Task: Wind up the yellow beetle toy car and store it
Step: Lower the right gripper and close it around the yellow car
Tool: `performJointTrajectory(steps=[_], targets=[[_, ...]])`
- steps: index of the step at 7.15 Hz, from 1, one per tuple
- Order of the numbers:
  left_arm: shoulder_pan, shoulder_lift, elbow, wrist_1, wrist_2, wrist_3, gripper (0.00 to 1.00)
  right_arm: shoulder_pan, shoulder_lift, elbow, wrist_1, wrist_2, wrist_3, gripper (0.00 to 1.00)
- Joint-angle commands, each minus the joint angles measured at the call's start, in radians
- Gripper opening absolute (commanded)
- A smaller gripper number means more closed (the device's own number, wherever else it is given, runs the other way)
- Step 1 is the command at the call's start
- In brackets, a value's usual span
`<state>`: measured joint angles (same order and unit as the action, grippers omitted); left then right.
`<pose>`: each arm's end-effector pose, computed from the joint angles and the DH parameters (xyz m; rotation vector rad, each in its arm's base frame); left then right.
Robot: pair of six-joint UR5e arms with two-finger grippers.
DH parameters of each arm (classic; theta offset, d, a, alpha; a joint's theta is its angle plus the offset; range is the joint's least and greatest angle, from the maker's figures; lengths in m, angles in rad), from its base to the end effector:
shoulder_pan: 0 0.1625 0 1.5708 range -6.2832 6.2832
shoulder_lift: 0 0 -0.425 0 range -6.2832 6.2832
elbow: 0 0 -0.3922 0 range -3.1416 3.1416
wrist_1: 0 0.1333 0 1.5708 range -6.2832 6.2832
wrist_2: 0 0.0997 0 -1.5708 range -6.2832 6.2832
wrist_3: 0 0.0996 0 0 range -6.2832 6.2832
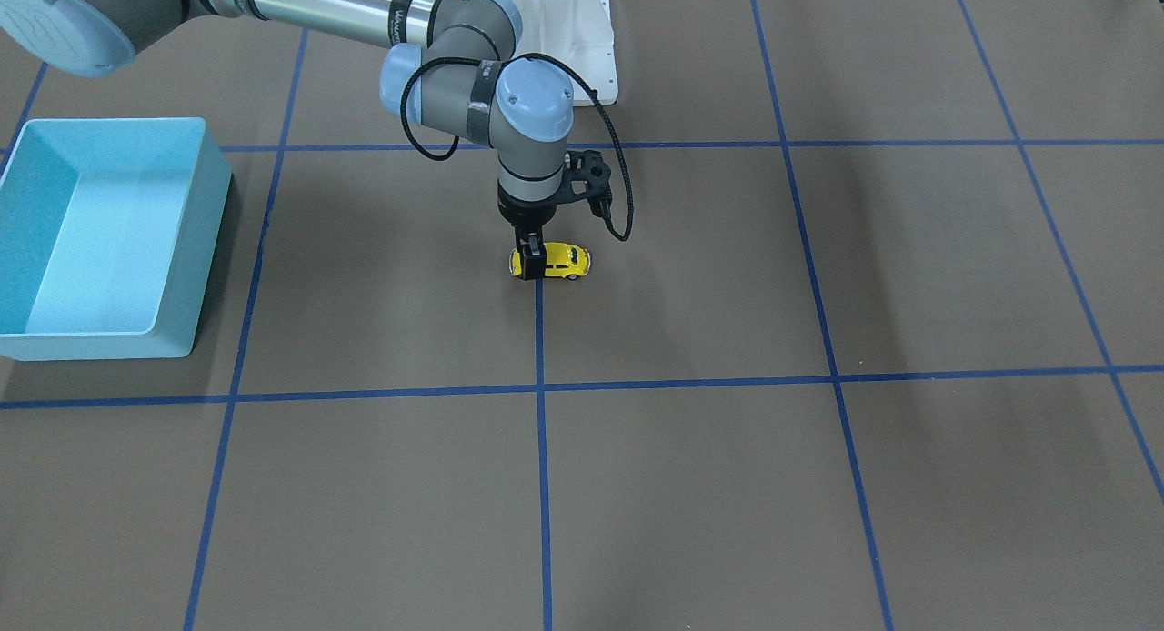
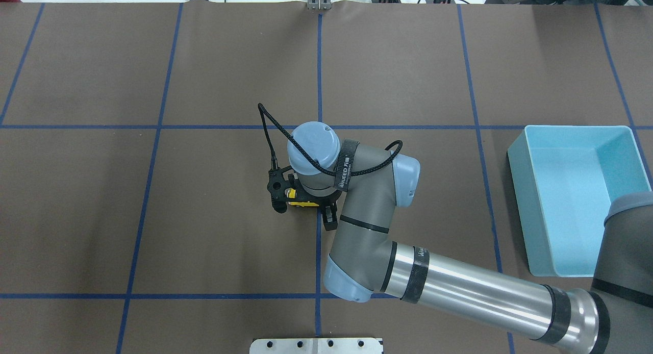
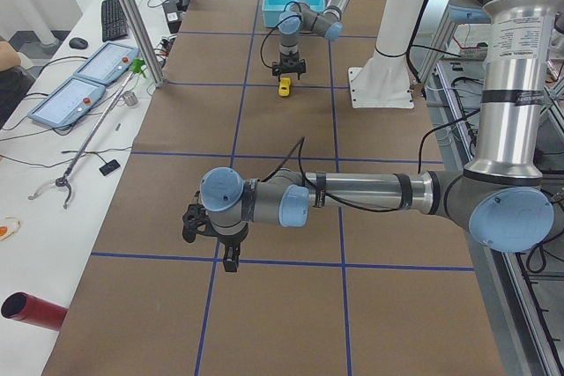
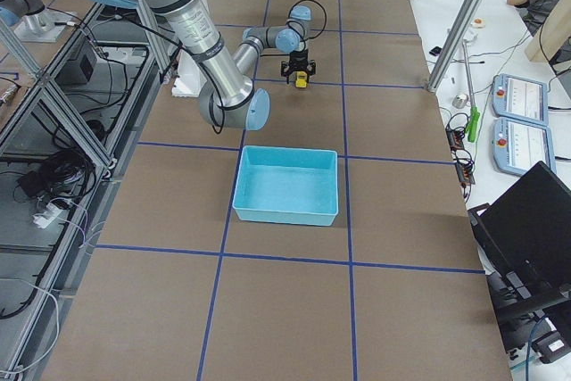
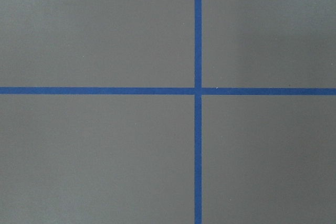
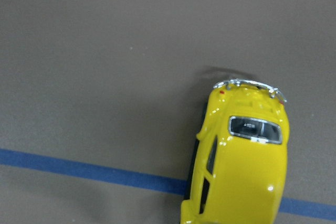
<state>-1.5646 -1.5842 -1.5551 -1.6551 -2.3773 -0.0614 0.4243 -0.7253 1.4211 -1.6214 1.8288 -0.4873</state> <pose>-0.0583 -0.5033 0.6489 0.0502 0.8082 -0.0191 -0.6451 -0.4098 0.2100 0.5946 -0.5006 -1.6448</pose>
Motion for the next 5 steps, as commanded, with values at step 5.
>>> performJointTrajectory(steps=[5], targets=[[0.000,0.000,-0.002,-0.002,0.001,0.000,1.00,0.004,0.009,-0.022,0.003,-0.052,-0.010,0.77]])
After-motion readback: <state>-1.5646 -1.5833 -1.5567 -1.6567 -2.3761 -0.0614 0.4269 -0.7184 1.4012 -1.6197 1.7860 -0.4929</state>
